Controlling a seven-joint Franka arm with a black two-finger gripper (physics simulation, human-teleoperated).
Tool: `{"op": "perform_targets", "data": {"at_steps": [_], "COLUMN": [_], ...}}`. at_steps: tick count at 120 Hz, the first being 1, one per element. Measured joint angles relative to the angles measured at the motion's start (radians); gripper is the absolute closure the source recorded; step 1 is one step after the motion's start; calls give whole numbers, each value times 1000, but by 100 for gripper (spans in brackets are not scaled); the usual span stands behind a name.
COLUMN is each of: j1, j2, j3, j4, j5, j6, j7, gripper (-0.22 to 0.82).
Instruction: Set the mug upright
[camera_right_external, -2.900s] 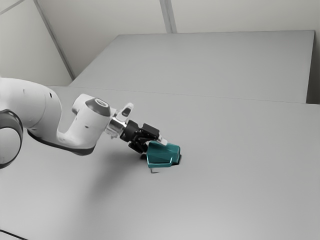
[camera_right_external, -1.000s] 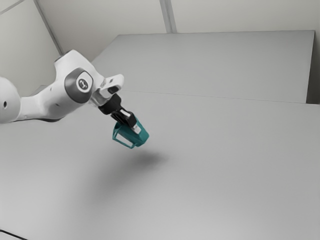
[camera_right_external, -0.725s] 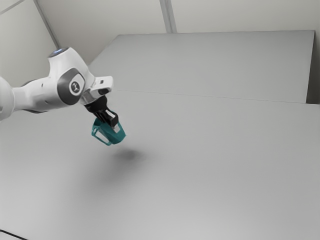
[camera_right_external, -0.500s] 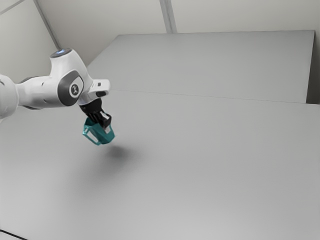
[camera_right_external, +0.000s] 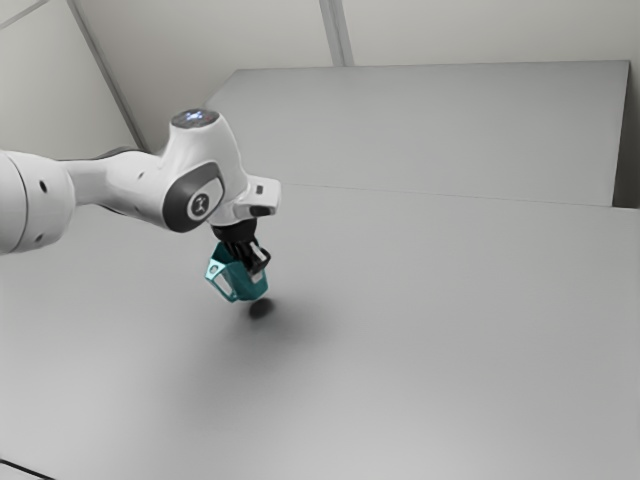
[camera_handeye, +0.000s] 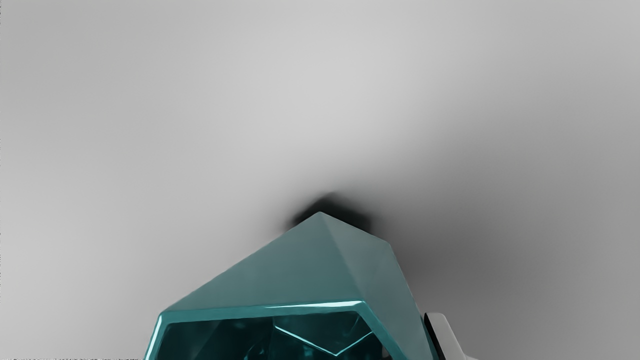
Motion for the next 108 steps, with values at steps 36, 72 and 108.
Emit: {"op": "perform_targets", "data": {"at_steps": [36,72,108], "j1": [75,51,52], "j2": [34,63,71], "j3": [0,0,0], "j4": [-2,-2,-2], "j5": [17,19,16], "j6": [28,54,63], "j7": [-64,-103,-125], "gripper": [78,78,74]}}
